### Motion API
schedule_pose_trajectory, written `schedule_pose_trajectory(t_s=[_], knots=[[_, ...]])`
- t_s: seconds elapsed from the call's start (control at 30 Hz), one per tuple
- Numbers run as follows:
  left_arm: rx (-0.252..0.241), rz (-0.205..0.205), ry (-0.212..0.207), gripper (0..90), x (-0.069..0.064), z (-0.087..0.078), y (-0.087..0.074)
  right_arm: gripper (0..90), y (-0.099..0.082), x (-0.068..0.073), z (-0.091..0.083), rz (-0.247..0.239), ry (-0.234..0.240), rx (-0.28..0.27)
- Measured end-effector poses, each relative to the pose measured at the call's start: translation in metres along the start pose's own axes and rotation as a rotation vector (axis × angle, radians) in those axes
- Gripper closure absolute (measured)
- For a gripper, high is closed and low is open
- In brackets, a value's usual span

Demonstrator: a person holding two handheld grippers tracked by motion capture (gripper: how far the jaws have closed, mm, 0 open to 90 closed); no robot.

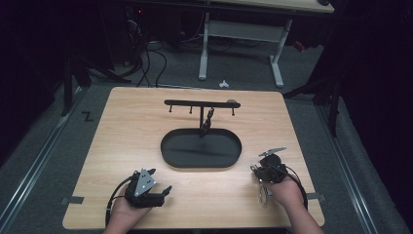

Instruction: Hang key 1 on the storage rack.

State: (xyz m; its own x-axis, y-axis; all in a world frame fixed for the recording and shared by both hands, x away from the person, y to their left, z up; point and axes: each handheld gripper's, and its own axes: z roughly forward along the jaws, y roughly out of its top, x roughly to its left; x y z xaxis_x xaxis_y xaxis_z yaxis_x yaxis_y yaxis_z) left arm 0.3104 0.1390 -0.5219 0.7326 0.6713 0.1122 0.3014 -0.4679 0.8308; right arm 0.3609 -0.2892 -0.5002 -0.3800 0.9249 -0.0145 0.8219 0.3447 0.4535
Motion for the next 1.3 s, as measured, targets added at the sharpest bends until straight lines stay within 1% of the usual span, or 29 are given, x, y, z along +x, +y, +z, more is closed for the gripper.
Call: schedule_pose_trajectory(t_s=[0.1,0.13,0.17,0.2,0.23,0.3,0.37,0.47,0.6,0.63,0.7,0.73,0.9,1.1,1.23,1.3], knots=[[-0.005,-0.004,0.003,18.5,0.0,-0.0002,0.0001,77.2,0.0009,0.0013,-0.0005,-0.02,0.014,0.011],[-0.005,-0.004,0.003,18.5,0.0001,-0.0003,0.0001,77.4,0.0012,0.0019,-0.0006,-0.026,0.011,0.015],[-0.005,-0.004,0.004,18.5,0.0002,-0.0004,-0.0001,79.5,0.002,0.0032,-0.0009,-0.039,0.004,0.015],[-0.005,-0.004,0.004,18.6,0.0002,-0.0004,-0.0001,79.5,0.002,0.0032,-0.0009,-0.039,0.004,0.015],[-0.005,-0.005,0.004,18.6,0.0003,-0.0003,-0.0001,86.4,0.0028,0.0036,-0.003,-0.044,0.009,0.002],[-0.003,-0.007,0.003,18.6,0.0006,-0.0002,-0.0002,86.6,0.0044,0.0052,-0.0036,-0.061,-0.007,0.012],[-0.006,-0.006,0.005,18.6,0.0005,-0.0002,-0.0003,86.5,0.0053,0.0057,-0.0035,-0.068,0.001,0.018],[-0.005,-0.008,0.004,18.7,0.001,-0.0004,-0.0002,86.5,0.0059,0.007,-0.0038,-0.083,-0.013,0.023],[-0.004,-0.004,0.003,18.8,0.0004,0.0001,-0.0001,86.1,0.0059,0.0068,-0.003,-0.077,-0.008,0.031],[-0.005,-0.004,0.004,18.7,0.0002,0.0001,0.0,85.8,0.0062,0.0071,-0.0009,-0.078,-0.007,0.046],[-0.003,0.0,0.004,18.8,0.0002,-0.0002,0.0003,85.8,0.0061,0.0073,-0.0001,-0.081,-0.004,0.048],[-0.006,-0.002,0.005,18.8,0.0001,-0.0002,0.0003,85.8,0.0065,0.0072,0.0004,-0.069,0.002,0.045],[-0.006,-0.003,0.004,18.8,0.0004,-0.0006,0.0003,85.9,0.0063,0.0056,0.0006,-0.071,0.009,0.04],[-0.01,-0.005,0.005,18.7,0.0002,-0.0006,0.0003,85.9,0.0066,0.0053,0.0005,-0.075,0.01,0.043],[-0.007,-0.002,0.005,18.8,0.0002,-0.0004,0.0003,86.2,0.0071,0.0058,0.0005,-0.069,0.01,0.047],[-0.006,-0.002,0.005,18.8,0.0001,-0.0004,0.0003,86.2,0.0083,0.006,-0.0003,-0.068,0.001,0.053]])
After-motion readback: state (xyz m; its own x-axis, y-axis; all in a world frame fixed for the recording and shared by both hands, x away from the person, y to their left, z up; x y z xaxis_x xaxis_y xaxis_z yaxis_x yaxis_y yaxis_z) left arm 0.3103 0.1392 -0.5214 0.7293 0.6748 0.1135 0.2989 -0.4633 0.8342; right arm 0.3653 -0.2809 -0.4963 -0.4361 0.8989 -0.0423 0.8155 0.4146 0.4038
